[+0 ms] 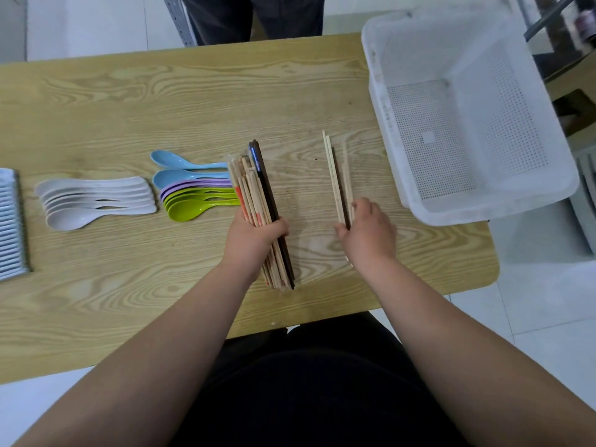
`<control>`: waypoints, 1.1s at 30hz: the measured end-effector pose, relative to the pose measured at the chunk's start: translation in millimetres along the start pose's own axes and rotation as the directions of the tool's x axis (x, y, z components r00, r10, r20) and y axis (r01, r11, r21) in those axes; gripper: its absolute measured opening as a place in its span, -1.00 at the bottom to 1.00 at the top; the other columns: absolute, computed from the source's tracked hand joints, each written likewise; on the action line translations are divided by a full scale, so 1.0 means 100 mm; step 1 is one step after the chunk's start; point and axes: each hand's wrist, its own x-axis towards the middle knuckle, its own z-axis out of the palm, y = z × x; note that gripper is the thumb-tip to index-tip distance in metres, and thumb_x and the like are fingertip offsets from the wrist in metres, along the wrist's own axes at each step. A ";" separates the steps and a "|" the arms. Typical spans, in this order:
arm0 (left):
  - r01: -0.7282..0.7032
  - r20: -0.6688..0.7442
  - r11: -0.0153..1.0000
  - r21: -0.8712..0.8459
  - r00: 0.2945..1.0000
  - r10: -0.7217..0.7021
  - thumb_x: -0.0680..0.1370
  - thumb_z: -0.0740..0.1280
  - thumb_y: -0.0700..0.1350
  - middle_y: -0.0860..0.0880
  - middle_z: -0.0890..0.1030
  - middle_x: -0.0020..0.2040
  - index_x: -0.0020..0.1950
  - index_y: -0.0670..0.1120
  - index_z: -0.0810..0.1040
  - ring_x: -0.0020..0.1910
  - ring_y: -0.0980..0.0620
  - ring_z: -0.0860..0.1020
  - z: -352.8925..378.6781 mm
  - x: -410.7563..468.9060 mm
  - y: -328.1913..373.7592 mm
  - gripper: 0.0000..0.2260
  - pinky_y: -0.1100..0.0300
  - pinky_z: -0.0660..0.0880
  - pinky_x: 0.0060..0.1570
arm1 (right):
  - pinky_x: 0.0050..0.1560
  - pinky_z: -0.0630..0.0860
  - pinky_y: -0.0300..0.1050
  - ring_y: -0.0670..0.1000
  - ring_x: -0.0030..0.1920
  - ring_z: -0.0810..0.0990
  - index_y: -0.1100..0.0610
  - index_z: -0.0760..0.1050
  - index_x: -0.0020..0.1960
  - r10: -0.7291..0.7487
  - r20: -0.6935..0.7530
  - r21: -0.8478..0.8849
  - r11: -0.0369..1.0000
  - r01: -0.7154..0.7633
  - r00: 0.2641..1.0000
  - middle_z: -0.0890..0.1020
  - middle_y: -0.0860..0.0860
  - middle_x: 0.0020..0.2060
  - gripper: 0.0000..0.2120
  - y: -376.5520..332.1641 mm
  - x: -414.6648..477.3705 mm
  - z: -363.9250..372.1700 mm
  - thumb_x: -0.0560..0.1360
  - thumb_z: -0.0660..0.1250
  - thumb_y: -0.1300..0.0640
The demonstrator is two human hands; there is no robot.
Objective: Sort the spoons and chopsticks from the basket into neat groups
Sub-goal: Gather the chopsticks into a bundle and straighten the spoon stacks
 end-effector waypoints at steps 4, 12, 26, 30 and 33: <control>0.041 0.030 0.995 -0.091 0.999 -0.038 0.21 0.51 -0.20 -0.18 0.66 -0.14 -0.06 -0.04 0.57 -0.14 -0.20 0.64 -0.02 -0.01 0.03 -0.66 -0.21 0.61 -0.02 | 0.19 0.49 0.09 0.20 0.18 0.54 0.18 0.34 0.35 0.128 0.133 -0.038 0.992 -0.124 0.983 0.51 0.17 0.22 -0.57 -0.17 0.15 -0.10 0.57 0.33 0.01; 0.121 0.070 0.976 -0.179 0.991 -0.110 0.18 0.50 -0.21 -0.13 0.66 -0.18 -0.17 0.01 0.63 -0.23 -0.11 0.60 -0.08 -0.06 0.02 -0.73 0.00 0.54 -0.17 | 0.14 0.51 0.06 0.25 0.19 0.56 0.20 0.37 0.28 0.130 0.161 -0.039 0.991 -0.125 0.978 0.54 0.20 0.20 -0.74 -0.20 0.17 -0.08 0.61 0.22 0.18; 0.207 0.147 0.959 -0.192 0.973 -0.180 0.25 0.43 -0.33 -0.19 0.59 -0.26 -0.10 -0.18 0.56 -0.28 -0.12 0.57 -0.06 -0.14 0.09 -0.75 0.06 0.55 -0.25 | 0.10 0.42 0.06 0.24 0.20 0.52 0.24 0.34 0.32 0.055 0.158 -0.188 0.982 -0.025 0.986 0.48 0.22 0.25 -0.69 -0.29 0.05 0.04 0.62 0.11 0.15; 0.210 0.185 0.940 -0.270 0.969 -0.163 0.28 0.45 -0.34 -0.20 0.59 -0.27 -0.09 -0.23 0.58 -0.27 -0.11 0.58 -0.06 -0.17 0.18 -0.77 0.11 0.56 -0.27 | -0.21 0.54 0.03 0.09 -0.17 0.60 0.18 0.39 0.16 -0.153 0.179 0.193 0.974 0.118 0.972 0.58 0.12 -0.07 -0.77 -0.46 -0.27 -0.14 0.65 0.08 0.06; 0.200 0.208 0.910 -0.363 0.969 -0.130 0.44 0.41 -0.43 -0.14 0.63 -0.30 -0.07 -0.22 0.57 -0.32 -0.08 0.63 -0.07 -0.21 0.29 -0.84 0.12 0.59 -0.34 | -0.31 0.52 0.00 0.09 -0.21 0.62 0.13 0.35 0.06 -0.259 0.212 0.292 0.937 0.192 0.942 0.58 0.06 -0.19 -0.86 -0.69 -0.50 -0.21 0.65 0.10 0.08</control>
